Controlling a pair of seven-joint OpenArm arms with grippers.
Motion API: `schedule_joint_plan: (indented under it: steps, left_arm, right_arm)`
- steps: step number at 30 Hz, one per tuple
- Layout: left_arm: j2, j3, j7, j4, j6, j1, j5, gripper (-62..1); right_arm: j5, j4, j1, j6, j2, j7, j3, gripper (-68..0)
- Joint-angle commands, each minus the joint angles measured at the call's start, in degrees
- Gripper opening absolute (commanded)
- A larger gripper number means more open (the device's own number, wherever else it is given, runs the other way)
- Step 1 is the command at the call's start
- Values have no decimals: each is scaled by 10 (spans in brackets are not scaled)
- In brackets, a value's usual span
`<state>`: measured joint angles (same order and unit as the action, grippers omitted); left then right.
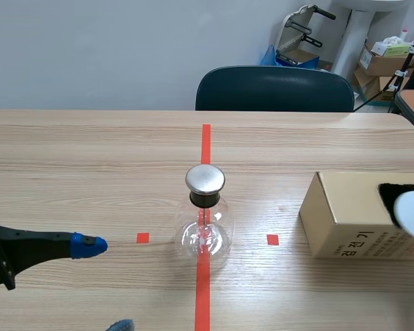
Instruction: Do the electroscope experiment
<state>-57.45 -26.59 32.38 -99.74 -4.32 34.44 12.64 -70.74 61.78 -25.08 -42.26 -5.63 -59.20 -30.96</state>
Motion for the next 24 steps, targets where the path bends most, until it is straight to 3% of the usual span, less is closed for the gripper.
schedule_joint_plan:
  steps: [1,3,7,9,11,16,18,22,24]
  left_arm:
    - [3,-1,8,-11,-1,2,4,-142]
    - [3,-1,8,-11,-1,2,4,-142]
    - [3,-1,8,-11,-1,2,4,-142]
    - [3,-1,8,-11,-1,2,4,-142]
    - [3,-1,8,-11,-1,2,4,-142]
    - [3,-1,8,-11,-1,2,4,-142]
    - [3,-1,8,-11,-1,2,4,-142]
    - [3,-1,8,-11,-1,2,4,-142]
    - [3,-1,8,-11,-1,2,4,-142]
  right_arm:
    - [1,9,4,-26,-9,-27,-2,-658]
    - [3,9,4,-26,-7,-22,-2,-658]
    - [4,9,5,-26,-2,136,-2,-658]
    - [4,9,5,-26,-3,176,-2,-658]
    - [-4,9,5,-26,-6,156,-2,-658]
    - [-7,9,5,-26,-9,-20,-2,-658]
    - [-6,9,5,-26,-8,-19,-2,-658]
    - [-2,9,5,-26,-4,138,-2,-658]
    - [-2,9,5,-26,-5,182,-2,-658]
